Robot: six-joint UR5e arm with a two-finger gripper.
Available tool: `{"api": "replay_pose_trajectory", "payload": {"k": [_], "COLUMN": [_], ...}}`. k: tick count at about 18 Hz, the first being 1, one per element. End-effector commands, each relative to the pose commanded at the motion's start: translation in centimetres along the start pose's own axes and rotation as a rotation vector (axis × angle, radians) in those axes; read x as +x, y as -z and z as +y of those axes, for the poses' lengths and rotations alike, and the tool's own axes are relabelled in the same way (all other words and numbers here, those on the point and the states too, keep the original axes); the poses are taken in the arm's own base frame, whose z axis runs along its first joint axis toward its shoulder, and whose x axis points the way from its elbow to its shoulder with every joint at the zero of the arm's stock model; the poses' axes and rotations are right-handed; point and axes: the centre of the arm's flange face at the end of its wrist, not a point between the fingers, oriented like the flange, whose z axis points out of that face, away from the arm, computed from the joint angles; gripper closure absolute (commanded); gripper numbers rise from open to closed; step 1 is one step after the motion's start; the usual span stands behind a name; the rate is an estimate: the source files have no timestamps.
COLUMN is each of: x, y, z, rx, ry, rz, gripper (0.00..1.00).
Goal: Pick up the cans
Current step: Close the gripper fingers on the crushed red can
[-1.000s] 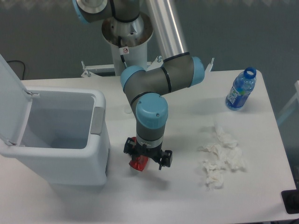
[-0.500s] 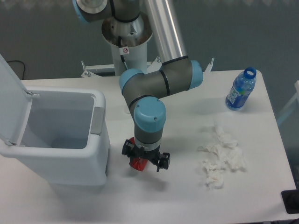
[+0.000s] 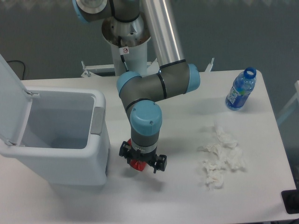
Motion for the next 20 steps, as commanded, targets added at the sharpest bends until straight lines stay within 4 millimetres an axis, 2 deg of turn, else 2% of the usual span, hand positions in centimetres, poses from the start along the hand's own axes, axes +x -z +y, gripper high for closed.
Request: {"api": "replay_pose_trajectory", "payload": {"k": [12, 20], "x": [-0.1, -2.0], "y": [-0.6, -0.4], "z": [0.2, 1.0], "rx": [-0.011, -0.017], "ry": [-0.021, -0.024], "rz": [0.003, -0.013], "gripper": [0.0, 0.0]}}
